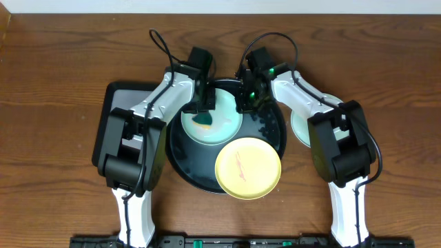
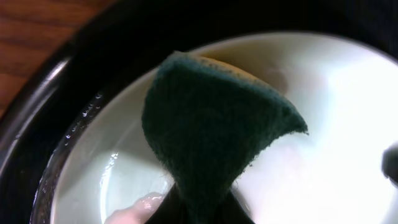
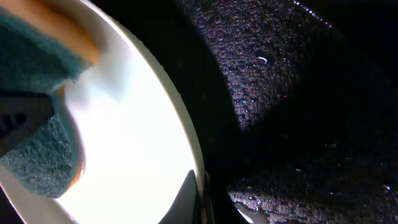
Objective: Clean dirty plates on tray and stack at the side
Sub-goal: 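Scrub the held pale green plate with the sponge in left gripper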
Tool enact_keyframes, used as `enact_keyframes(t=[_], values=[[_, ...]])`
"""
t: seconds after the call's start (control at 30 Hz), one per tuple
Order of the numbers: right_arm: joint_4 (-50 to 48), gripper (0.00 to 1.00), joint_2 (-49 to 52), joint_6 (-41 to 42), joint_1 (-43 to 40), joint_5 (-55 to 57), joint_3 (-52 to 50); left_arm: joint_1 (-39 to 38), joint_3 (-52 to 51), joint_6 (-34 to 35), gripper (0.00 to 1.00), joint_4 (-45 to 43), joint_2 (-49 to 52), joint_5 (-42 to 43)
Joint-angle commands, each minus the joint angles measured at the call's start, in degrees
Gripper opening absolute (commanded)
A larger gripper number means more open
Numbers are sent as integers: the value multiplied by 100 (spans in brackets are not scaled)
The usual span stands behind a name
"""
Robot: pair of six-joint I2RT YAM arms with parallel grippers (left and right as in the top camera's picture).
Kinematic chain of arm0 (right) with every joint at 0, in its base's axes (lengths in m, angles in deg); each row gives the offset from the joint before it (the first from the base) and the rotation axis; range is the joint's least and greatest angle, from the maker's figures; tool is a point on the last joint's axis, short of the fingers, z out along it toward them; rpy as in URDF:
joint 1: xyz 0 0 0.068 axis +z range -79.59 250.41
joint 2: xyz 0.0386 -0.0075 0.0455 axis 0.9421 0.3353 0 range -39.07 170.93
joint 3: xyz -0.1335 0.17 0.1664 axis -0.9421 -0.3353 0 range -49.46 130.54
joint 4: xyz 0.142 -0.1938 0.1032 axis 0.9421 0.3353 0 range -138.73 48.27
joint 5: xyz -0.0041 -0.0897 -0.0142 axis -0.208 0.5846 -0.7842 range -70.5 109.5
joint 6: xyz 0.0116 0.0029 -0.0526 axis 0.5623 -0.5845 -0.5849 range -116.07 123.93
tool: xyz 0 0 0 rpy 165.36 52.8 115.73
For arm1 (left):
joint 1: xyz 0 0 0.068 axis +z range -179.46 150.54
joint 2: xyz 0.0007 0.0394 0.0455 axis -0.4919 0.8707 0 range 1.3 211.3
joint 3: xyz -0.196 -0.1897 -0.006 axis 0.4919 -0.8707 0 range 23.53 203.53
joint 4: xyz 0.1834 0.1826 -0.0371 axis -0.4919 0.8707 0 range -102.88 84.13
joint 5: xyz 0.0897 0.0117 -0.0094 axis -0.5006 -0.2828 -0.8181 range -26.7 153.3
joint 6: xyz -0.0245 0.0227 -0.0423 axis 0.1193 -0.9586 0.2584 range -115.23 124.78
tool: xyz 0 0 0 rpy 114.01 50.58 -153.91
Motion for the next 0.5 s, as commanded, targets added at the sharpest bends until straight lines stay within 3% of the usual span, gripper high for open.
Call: enact_keyframes(t=[0.0, 0.07, 0.17, 0.27, 0.3, 0.4, 0.47], values=[[2, 1, 234, 20, 31, 216, 7, 11, -72, 2142, 7, 39, 160, -1497], [0, 1, 234, 20, 31, 219, 7, 2, -72, 2632, 7, 295, 162, -1425], [-2, 1, 234, 20, 31, 216, 7, -66, -72, 2538, 7, 671, 160, -1040], [-2, 1, 234, 22, 31, 216, 7, -164, -72, 1436, 8, 894, 162, -9], [-2, 1, 234, 22, 31, 216, 7, -219, -72, 492, 7, 874, 160, 826], [-7, 1, 234, 22, 31, 216, 7, -295, -72, -916, 7, 807, 160, 2061], [-7, 1, 234, 22, 31, 214, 7, -317, -72, -1311, 8, 693, 162, 2347]])
